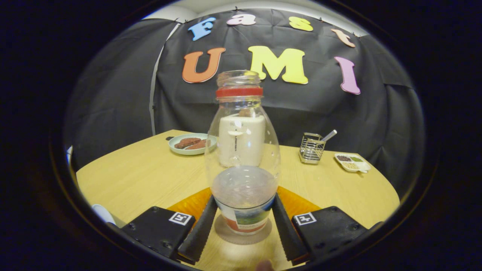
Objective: Take the bottle from table, then pour the juice into the cup, finally place the bottle on the coaster
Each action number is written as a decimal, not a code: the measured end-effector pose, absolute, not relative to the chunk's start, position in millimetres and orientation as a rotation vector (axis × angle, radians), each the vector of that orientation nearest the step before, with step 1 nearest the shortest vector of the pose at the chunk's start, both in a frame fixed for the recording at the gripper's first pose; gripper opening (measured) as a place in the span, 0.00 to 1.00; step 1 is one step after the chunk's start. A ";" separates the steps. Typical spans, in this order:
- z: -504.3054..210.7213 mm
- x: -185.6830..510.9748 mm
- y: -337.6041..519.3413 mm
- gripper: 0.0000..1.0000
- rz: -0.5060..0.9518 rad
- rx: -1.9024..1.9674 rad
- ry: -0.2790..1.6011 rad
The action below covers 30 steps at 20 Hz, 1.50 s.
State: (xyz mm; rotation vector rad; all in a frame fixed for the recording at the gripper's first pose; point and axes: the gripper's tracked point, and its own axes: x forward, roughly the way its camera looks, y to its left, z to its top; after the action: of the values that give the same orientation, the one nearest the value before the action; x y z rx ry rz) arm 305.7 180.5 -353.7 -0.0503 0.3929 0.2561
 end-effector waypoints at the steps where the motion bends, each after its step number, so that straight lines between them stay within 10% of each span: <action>1: -354.7 305.5 179.3 0.85 0.254 -0.045 0.393; 30: -68.8 130.5 87.2 1.00 0.027 0.003 0.043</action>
State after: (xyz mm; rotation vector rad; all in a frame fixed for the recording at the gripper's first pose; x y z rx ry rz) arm 130.5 87.2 -68.8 0.0026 0.0429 0.0268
